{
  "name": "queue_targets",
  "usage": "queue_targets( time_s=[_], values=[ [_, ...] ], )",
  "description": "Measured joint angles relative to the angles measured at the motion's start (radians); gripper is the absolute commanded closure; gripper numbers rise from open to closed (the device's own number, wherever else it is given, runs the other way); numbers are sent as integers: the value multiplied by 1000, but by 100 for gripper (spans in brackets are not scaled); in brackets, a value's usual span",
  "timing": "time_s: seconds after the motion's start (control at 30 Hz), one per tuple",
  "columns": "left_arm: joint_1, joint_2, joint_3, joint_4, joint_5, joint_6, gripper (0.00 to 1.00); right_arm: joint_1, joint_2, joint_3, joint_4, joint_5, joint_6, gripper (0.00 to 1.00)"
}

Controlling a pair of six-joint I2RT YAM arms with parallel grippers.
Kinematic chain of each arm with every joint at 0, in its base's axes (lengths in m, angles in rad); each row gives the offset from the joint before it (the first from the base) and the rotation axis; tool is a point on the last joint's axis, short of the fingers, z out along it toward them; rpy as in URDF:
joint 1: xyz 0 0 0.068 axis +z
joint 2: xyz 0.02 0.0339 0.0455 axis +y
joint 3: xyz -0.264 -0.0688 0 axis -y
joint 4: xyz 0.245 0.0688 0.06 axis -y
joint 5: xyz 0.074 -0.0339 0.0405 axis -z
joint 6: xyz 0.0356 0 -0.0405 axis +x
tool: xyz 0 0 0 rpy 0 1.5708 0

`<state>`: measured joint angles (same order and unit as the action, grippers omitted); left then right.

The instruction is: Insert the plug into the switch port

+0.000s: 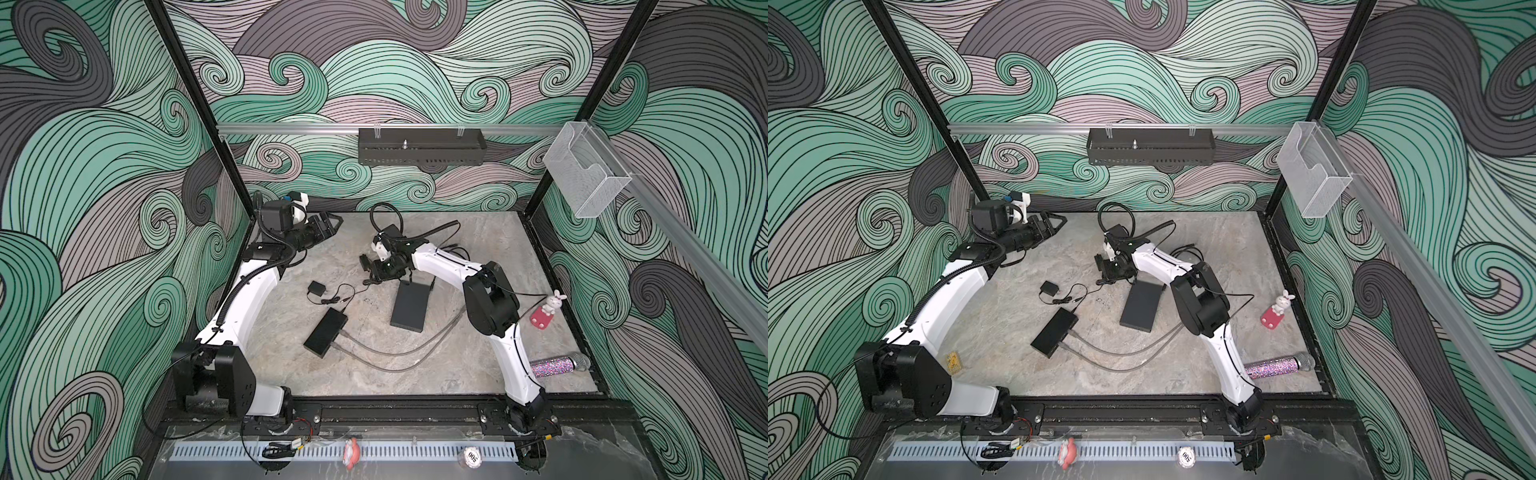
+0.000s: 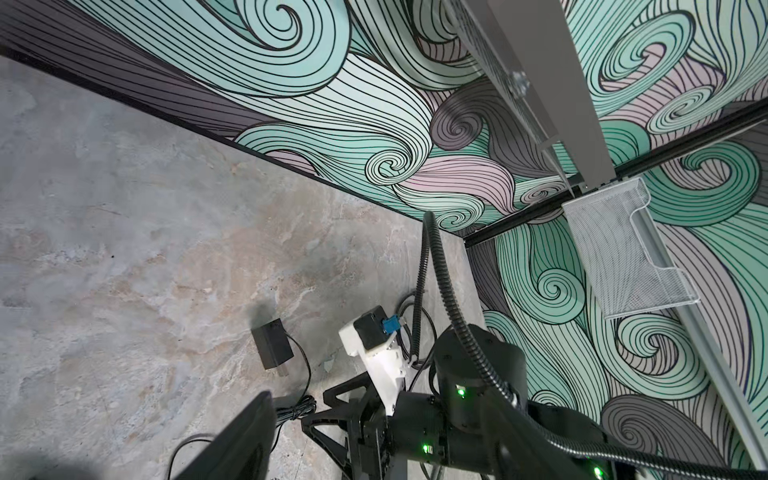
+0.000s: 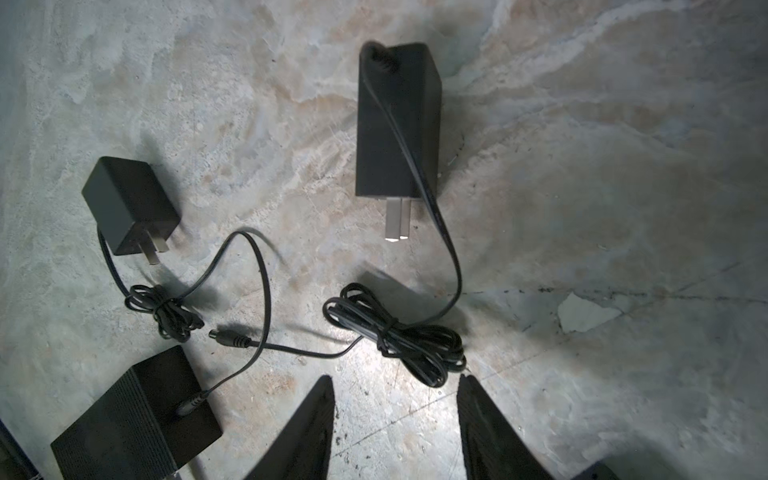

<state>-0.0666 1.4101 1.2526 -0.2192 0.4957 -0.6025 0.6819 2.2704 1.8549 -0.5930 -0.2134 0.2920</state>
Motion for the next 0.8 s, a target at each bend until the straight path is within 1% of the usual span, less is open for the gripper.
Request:
queue_targets(
  time_s=[0.2,0.33,0.6,0.67,0.73,0.8],
  values=[
    [14,4,-1,29,52,-52,21,32,0,40,-35,87,3,45],
    [22,24,-4,41,69,-70,22,35,6,82,-45,168,15,46],
    [32,27,-8,42,76,-80,22,21,140,208,-68,245,16,50],
    [32,27,-8,42,77,-80,22,15,172,227,-76,259,16,54],
    [32,27,-8,41,77,-79,22,5,197,241,-82,265,17,65],
    [32,27,-8,41,77,-80,23,-7,206,251,-86,268,23,73]
  ],
)
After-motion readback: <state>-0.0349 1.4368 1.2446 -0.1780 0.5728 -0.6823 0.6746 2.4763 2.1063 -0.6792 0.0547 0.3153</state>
